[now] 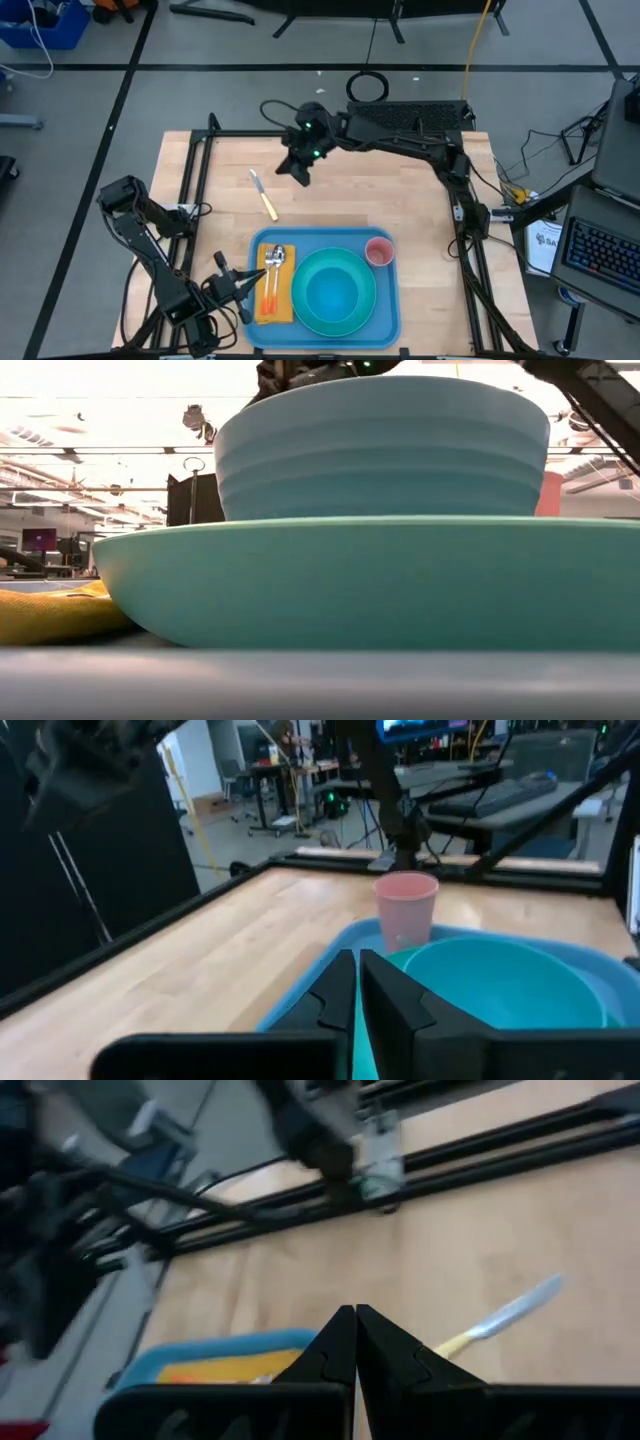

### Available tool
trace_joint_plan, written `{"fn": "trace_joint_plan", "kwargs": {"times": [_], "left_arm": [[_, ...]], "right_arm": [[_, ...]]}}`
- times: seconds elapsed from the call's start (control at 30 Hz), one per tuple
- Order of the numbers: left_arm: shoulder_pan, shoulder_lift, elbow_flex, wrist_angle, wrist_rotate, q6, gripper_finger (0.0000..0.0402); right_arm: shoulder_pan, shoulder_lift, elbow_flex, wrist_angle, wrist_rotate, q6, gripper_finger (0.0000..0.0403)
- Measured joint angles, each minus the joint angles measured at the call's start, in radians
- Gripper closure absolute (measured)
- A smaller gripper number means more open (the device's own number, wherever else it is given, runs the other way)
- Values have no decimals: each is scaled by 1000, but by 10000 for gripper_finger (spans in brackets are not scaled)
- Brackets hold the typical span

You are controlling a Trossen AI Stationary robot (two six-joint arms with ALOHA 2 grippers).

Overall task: Set up tray
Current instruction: Put the yellow knife on the yellow napkin to the right of the orange spoon

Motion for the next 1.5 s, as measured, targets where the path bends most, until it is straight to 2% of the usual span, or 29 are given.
{"fn": "trace_joint_plan", "kwargs": {"times": [0.1,0.17,0.3,0.4,0.67,0.83,1.03,1.13,1.37,1.5], "left_arm": [[-11,0,0,0,-34,12,396],[-19,0,0,-1,-44,13,398],[-46,0,0,-7,-88,21,384],[-56,0,0,-9,-97,40,374],[-53,0,0,-39,-101,42,371],[-53,0,0,-44,-101,49,371],[-53,0,0,-53,-80,48,371],[-53,0,0,-71,-69,32,371],[-53,0,0,-79,-68,35,371],[-53,0,0,-84,-71,26,371]], "right_arm": [[-36,75,120,-82,46,-7,403],[-66,118,162,-152,35,4,403],[-110,178,168,-310,-69,-9,403],[-109,228,168,-372,-80,-24,403],[-63,268,168,-345,-84,-69,389],[-24,271,168,-263,-59,-66,329],[53,271,168,-194,144,-66,241],[84,271,168,-160,178,-43,215],[84,299,166,-168,99,76,207],[77,330,162,-152,99,98,210]]}}
